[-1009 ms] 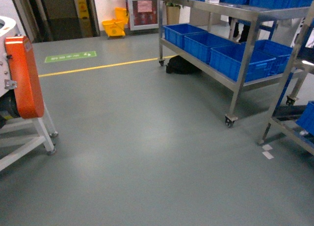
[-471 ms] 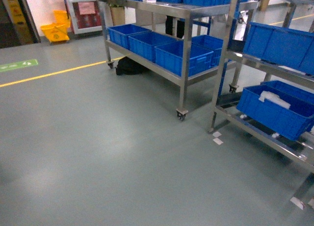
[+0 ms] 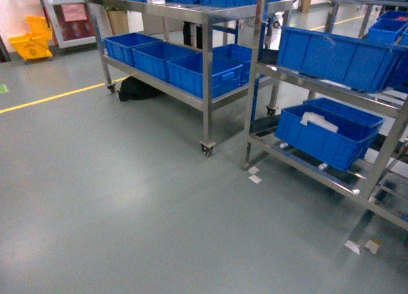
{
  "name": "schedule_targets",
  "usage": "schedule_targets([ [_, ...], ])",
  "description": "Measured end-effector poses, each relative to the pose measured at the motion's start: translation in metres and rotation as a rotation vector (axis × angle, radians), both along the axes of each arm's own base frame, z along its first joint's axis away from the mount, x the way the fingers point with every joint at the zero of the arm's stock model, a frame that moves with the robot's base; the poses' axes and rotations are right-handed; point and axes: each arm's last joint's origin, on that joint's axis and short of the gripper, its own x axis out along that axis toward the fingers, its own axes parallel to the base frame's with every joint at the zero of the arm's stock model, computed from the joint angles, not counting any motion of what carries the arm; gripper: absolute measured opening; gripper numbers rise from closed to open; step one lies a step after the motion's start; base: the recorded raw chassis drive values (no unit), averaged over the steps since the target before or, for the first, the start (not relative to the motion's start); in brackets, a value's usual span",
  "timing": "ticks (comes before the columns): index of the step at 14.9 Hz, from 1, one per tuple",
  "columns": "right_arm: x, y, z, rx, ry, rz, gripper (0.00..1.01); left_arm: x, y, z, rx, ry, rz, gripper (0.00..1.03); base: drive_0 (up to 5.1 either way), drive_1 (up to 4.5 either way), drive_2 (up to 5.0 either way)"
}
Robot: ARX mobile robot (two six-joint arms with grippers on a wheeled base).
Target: Pick red block from blue box to shelf
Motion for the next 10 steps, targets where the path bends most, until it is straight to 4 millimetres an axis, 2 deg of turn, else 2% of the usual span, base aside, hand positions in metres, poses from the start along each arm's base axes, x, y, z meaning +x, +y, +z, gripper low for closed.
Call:
schedule_targets([
  [10,0.0,0.0,0.0,0.0,0.0,0.0,0.29,0.0,0.0,0.0,0.0,0.0,0.0,0.98,-1.5,-1.49,-1.5],
])
